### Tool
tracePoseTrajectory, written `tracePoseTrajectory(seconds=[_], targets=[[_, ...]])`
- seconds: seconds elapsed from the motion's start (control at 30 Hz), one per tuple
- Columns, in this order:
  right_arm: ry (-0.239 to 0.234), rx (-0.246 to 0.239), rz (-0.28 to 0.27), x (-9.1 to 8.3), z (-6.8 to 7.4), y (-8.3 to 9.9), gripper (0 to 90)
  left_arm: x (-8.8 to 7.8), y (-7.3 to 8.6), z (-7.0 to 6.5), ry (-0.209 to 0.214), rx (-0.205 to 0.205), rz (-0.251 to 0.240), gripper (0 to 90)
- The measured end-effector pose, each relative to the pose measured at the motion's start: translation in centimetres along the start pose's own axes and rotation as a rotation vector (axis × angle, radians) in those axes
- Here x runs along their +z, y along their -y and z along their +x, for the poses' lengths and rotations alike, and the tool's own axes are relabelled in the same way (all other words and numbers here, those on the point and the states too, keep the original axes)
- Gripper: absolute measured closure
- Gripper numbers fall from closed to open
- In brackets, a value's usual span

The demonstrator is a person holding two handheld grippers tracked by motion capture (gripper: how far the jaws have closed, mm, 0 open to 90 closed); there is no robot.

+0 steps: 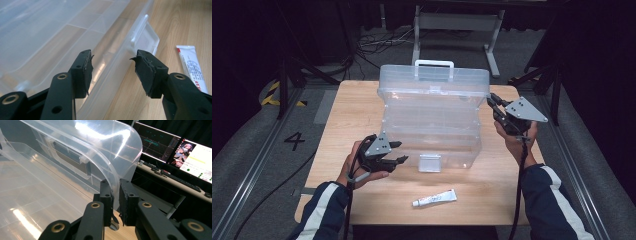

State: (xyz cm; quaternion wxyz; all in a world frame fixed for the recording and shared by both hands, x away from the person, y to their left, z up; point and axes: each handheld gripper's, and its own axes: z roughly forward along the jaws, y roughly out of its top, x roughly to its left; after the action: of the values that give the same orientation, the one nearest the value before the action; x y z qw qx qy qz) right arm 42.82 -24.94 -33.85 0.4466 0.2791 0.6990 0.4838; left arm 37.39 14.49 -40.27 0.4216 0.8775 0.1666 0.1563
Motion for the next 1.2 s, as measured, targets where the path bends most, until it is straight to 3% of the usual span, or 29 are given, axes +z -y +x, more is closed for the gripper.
tracePoseTrajectory(seconds=[0.17, 0.3, 0.4, 0.5, 0.57, 0.7, 0.9, 1.2], targets=[[0.008, 0.012, -0.008, 0.3, -0.1, -0.1, 82.4, 1.2, -0.8, 0.0, 0.05, 0.032, 0.045, 47.3], [0.01, 0.009, -0.006, 0.5, -0.2, -0.3, 82.7, 1.7, -1.2, 0.2, 0.069, 0.045, 0.067, 47.5], [0.005, 0.017, -0.005, 0.7, -0.5, -0.4, 82.7, 2.3, -1.5, 0.1, 0.091, 0.076, 0.117, 47.6], [0.006, 0.013, -0.003, 0.9, -0.5, -0.5, 82.9, 2.7, -1.7, 0.2, 0.098, 0.077, 0.14, 46.7], [0.006, 0.014, -0.002, 1.0, -0.6, -0.6, 83.0, 3.0, -1.7, 0.2, 0.091, 0.089, 0.152, 47.1], [0.009, 0.021, -0.004, 1.2, -0.8, -0.6, 83.2, 3.1, -1.7, 0.5, 0.087, 0.069, 0.152, 47.7], [0.015, 0.023, 0.001, 1.8, -1.1, -0.9, 83.8, 3.8, -1.5, 0.5, 0.078, 0.086, 0.201, 47.6], [0.016, 0.027, 0.012, 2.3, -1.5, -1.2, 84.1, 4.0, -1.6, 0.7, 0.067, 0.095, 0.199, 54.0]])
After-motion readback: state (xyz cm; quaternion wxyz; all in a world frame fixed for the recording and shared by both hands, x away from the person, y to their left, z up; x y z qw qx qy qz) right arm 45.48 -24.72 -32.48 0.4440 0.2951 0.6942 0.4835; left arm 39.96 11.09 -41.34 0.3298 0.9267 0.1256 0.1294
